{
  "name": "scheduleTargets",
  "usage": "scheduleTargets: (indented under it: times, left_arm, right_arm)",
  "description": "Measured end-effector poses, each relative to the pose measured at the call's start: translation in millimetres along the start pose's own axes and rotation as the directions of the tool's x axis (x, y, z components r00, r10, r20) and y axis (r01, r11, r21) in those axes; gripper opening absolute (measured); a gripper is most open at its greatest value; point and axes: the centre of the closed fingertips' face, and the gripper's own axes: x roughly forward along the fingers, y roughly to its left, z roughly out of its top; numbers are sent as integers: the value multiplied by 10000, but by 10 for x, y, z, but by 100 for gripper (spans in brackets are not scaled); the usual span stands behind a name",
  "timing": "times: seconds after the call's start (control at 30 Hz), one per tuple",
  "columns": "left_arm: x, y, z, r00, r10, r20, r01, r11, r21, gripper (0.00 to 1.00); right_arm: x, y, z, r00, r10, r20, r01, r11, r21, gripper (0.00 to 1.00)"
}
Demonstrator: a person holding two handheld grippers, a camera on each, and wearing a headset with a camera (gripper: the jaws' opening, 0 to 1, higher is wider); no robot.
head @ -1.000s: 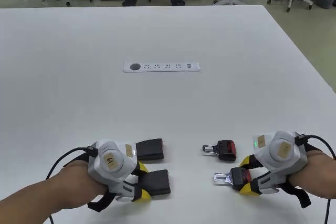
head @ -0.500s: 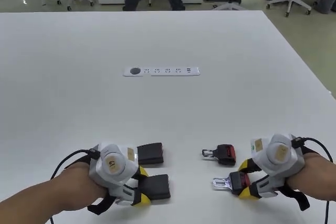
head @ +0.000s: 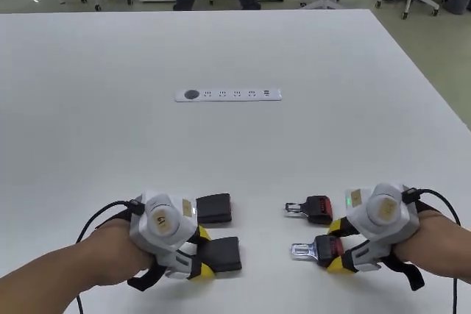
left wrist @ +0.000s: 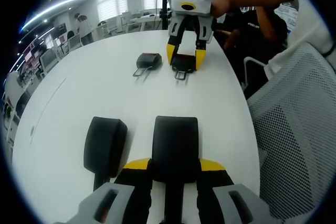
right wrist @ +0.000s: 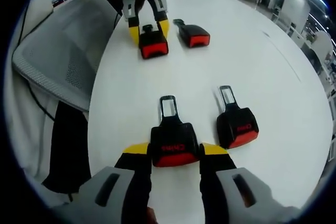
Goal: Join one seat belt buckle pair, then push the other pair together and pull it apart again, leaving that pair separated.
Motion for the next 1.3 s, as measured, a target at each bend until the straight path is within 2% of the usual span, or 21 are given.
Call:
scheduleTargets:
  times: [0.17, 0.43, 0.7, 0.83, 1.1, 1.3]
  left_arm:
    - [14, -2, -2, 9999, -54, -92, 55, 9999, 112, 33]
    - [12, -32, 19, 9992, -257, -317, 269, 9989, 380, 33]
    - [10, -23, 5, 9989, -319, -332, 333, 9985, 440, 33]
    - [1, -33, 19, 9990, -309, -318, 322, 9987, 408, 33]
    - [-9, -34, 23, 9986, -334, -418, 354, 9982, 491, 33]
    - [-16, -35, 21, 9980, -380, -511, 407, 9977, 543, 33]
  right_arm:
    - [108, 83, 178, 9995, 85, 311, -84, 10000, -32, 35]
    - [269, 130, 439, 9964, 49, 842, -50, 10000, 9, 35]
    - [374, 135, 594, 9938, 11, 1108, -23, 9999, 104, 35]
    - [425, 164, 721, 9889, -24, 1483, -24, 9995, 322, 35]
    - [431, 153, 760, 9931, -78, 1173, 82, 10000, -33, 34]
    - [479, 183, 878, 9950, 16, 1002, 42, 9983, -577, 34]
